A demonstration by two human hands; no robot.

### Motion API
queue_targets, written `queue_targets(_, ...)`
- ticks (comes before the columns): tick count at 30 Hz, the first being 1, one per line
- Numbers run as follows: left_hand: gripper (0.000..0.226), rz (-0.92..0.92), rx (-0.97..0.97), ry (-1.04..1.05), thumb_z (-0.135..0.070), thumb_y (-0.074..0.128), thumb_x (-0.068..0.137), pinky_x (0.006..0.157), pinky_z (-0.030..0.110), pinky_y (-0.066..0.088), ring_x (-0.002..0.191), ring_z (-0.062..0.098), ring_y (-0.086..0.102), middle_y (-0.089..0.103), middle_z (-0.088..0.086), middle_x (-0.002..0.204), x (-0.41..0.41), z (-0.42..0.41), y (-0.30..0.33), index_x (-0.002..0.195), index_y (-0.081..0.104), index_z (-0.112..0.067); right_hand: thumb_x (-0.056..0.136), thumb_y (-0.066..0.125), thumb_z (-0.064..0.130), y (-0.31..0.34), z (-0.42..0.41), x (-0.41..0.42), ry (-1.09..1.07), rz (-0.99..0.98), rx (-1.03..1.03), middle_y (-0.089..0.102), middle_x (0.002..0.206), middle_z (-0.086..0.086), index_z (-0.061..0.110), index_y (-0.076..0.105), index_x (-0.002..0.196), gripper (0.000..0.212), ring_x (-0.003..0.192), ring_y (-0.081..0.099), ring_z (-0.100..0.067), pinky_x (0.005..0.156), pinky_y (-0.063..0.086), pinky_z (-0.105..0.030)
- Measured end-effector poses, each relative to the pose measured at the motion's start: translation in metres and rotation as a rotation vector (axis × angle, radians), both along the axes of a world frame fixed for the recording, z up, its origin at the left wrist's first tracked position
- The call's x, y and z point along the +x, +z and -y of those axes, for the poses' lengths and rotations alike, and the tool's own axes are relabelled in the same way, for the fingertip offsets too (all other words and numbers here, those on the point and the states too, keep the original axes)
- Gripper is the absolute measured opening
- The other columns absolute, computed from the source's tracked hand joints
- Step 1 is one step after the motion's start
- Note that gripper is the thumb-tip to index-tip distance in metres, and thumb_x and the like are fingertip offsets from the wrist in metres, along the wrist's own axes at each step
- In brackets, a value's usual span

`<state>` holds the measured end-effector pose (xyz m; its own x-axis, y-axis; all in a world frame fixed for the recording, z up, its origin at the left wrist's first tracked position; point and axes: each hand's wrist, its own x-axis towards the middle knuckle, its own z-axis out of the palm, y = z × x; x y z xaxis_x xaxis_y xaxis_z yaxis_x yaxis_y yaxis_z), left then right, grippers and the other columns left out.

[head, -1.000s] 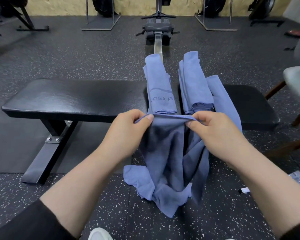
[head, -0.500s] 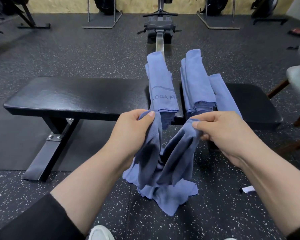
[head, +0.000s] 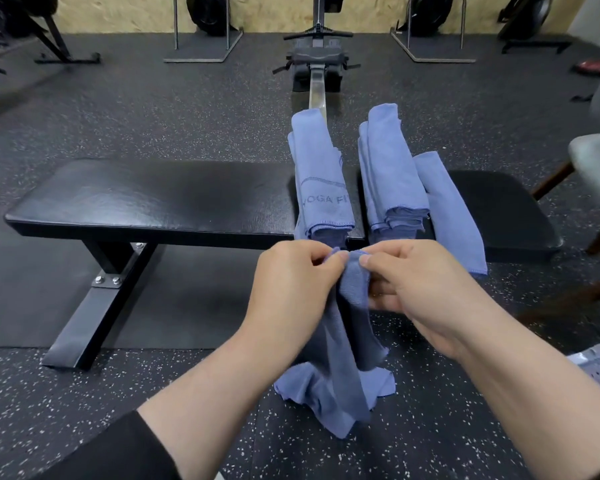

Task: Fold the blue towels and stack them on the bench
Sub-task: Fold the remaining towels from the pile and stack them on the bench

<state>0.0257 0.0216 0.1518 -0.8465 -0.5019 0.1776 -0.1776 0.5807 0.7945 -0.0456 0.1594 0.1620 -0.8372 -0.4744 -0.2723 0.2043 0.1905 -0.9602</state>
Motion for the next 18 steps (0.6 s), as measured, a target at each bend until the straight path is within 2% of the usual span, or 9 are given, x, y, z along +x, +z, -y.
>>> queue_targets(3,0.036,-0.008,-0.042,0.017,-0.038,0.068,0.093,0.060,0.024,0.037,0.067,0.014,0.049,0.058,0.000,0.063,0.000,-0.004,-0.003,0.070,0.070,-0.010,0.098,0.056,0.003,0.001,0.001,0.004,0.027,0.006,-0.028,0.074,0.104,-0.026,0.006,0.080,0.087,0.026,0.088,0.071,-0.027,0.085,0.062,-0.044)
queue_targets(6,0.029,-0.013,-0.092,-0.004,-0.037,0.063,0.096,0.063,0.025,0.038,0.071,0.013,0.052,0.057,-0.002,0.070,-0.002,-0.007,-0.002,0.081,0.078,-0.018,0.099,0.056,0.004,0.003,0.002,0.007,0.039,0.014,-0.064,0.075,0.098,-0.026,0.007,0.081,0.082,0.030,0.082,0.067,-0.021,0.074,0.063,-0.031)
queue_targets(8,0.029,-0.028,-0.158,-0.084,-0.033,0.056,0.100,0.071,0.031,0.041,0.076,0.015,0.054,0.055,-0.002,0.076,-0.002,-0.012,-0.004,0.085,0.075,-0.016,0.100,0.055,0.006,0.001,0.003,0.006,0.020,0.029,-0.096,0.076,0.081,-0.014,0.005,0.080,0.080,0.032,0.075,0.065,-0.016,0.066,0.060,-0.026)
queue_targets(10,0.024,0.001,-0.173,-0.198,-0.025,0.051,0.100,0.077,0.033,0.041,0.083,0.017,0.052,0.052,-0.001,0.084,-0.001,-0.021,-0.004,0.083,0.065,-0.015,0.101,0.055,0.011,0.000,0.002,0.005,-0.011,0.039,-0.132,0.069,0.068,-0.004,0.007,0.078,0.074,0.036,0.066,0.061,-0.013,0.060,0.052,-0.023)
queue_targets(12,0.025,0.072,-0.127,-0.280,-0.019,0.047,0.096,0.080,0.027,0.038,0.087,0.012,0.049,0.050,-0.005,0.090,0.003,-0.028,-0.003,0.072,0.051,-0.024,0.102,0.058,0.017,0.000,0.000,0.003,-0.019,0.040,-0.153,0.071,0.071,-0.006,0.003,0.078,0.081,0.032,0.064,0.064,-0.012,0.058,0.051,-0.021)
queue_targets(13,0.024,0.084,-0.091,-0.307,-0.021,0.045,0.093,0.080,0.024,0.038,0.089,0.010,0.049,0.053,-0.007,0.092,0.005,-0.030,-0.001,0.070,0.051,-0.023,0.101,0.060,0.016,-0.001,0.000,0.001,-0.033,0.032,-0.154,0.074,0.075,-0.008,0.002,0.078,0.084,0.027,0.066,0.066,-0.012,0.058,0.053,-0.019)
queue_targets(15,0.029,0.064,0.007,-0.296,-0.025,0.041,0.082,0.085,0.023,0.044,0.093,0.007,0.057,0.068,-0.007,0.095,0.008,-0.029,0.002,0.076,0.067,-0.015,0.097,0.062,0.004,-0.004,-0.001,-0.004,-0.086,0.012,-0.127,0.074,0.077,-0.011,0.004,0.077,0.083,0.020,0.068,0.067,-0.013,0.060,0.056,-0.021)
queue_targets(16,0.033,0.034,0.086,-0.247,-0.025,0.042,0.078,0.087,0.027,0.049,0.090,0.010,0.062,0.073,-0.003,0.092,0.008,-0.025,0.004,0.078,0.073,-0.015,0.095,0.062,0.000,-0.005,-0.001,-0.006,-0.101,-0.003,-0.101,0.073,0.076,-0.013,0.004,0.076,0.083,0.019,0.067,0.066,-0.016,0.059,0.056,-0.026)
queue_targets(18,0.028,-0.036,0.238,-0.102,-0.022,0.045,0.078,0.076,0.036,0.056,0.075,0.019,0.069,0.073,0.000,0.075,0.006,-0.011,0.008,0.075,0.073,-0.017,0.093,0.060,-0.001,-0.007,-0.002,-0.010,-0.083,-0.088,-0.009,0.072,0.076,-0.016,0.009,0.077,0.084,0.021,0.067,0.063,-0.020,0.060,0.055,-0.035)
